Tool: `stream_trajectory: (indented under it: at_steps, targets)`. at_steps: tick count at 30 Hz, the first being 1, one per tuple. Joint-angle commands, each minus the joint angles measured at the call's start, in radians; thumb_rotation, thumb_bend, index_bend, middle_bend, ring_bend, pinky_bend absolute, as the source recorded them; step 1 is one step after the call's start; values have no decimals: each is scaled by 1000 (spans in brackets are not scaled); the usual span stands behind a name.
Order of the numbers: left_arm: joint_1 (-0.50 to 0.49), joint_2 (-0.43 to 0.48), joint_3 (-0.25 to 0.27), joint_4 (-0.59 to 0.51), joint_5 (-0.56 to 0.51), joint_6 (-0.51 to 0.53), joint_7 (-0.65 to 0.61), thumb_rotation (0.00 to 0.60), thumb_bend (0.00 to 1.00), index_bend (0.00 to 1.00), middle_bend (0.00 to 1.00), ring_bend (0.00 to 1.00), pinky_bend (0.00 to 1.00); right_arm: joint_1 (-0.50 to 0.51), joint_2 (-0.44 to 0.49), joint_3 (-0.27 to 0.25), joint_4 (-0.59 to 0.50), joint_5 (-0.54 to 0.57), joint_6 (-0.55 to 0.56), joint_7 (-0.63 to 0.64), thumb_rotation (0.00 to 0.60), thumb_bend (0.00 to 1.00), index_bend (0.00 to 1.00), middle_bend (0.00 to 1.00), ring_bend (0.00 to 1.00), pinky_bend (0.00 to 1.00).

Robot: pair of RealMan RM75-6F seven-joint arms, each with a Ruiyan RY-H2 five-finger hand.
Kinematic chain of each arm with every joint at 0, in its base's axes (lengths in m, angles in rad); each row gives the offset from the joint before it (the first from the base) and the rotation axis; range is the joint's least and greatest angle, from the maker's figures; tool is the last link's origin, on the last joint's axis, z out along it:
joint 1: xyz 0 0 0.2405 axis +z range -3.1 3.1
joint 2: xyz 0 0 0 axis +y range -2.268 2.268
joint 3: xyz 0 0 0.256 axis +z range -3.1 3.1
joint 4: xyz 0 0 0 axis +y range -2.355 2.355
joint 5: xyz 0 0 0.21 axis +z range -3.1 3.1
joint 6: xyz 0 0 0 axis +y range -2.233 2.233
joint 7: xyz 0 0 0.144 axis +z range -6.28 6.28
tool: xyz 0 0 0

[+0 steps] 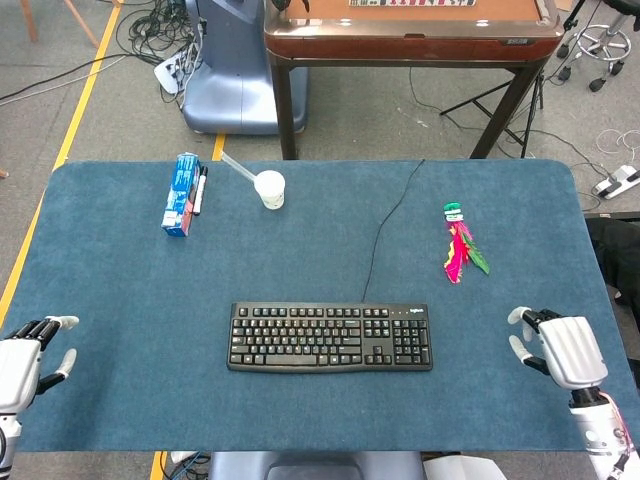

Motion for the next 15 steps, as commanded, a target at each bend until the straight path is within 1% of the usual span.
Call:
stream_trajectory:
  at_steps: [1,5,7,10,12,14,15]
  targets:
    - [1,1,-1,-1,0,1,-2,600,321,355,393,376,526,26,1,-8,-22,-8,-45,-37,600,501,489,803,763,998]
    - [2,2,-2,-3,2,6,-2,600,321,355,393,376,526,62,5,-9,-58,-5,-108,-91,600,714,489,974,951,1000]
    - [4,4,-3,-5,5,12,-5,600,321,355,393,376,526,83,0,-6,-70,-4,-140,-125,600,782,489,998,989,1000]
    - [6,6,-5,-5,5,18,-6,600,321,359,393,376,526,113,-10,-5,-83,6,-192,-176,600,872,489,1000,1000,1000]
    - [7,8,-6,-6,2,17,-8,600,320,360,393,376,526,134,-18,-4,-87,19,-231,-213,600,951,488,1000,1000,1000]
    - [8,11,-7,-9,-2,17,-6,600,321,360,393,376,526,150,-27,-3,-88,30,-259,-242,600,993,464,1000,1000,1000]
    - [9,12,-7,-11,-2,19,-5,600,320,360,393,376,526,157,-32,-3,-88,35,-271,-254,600,1000,442,1000,1000,1000]
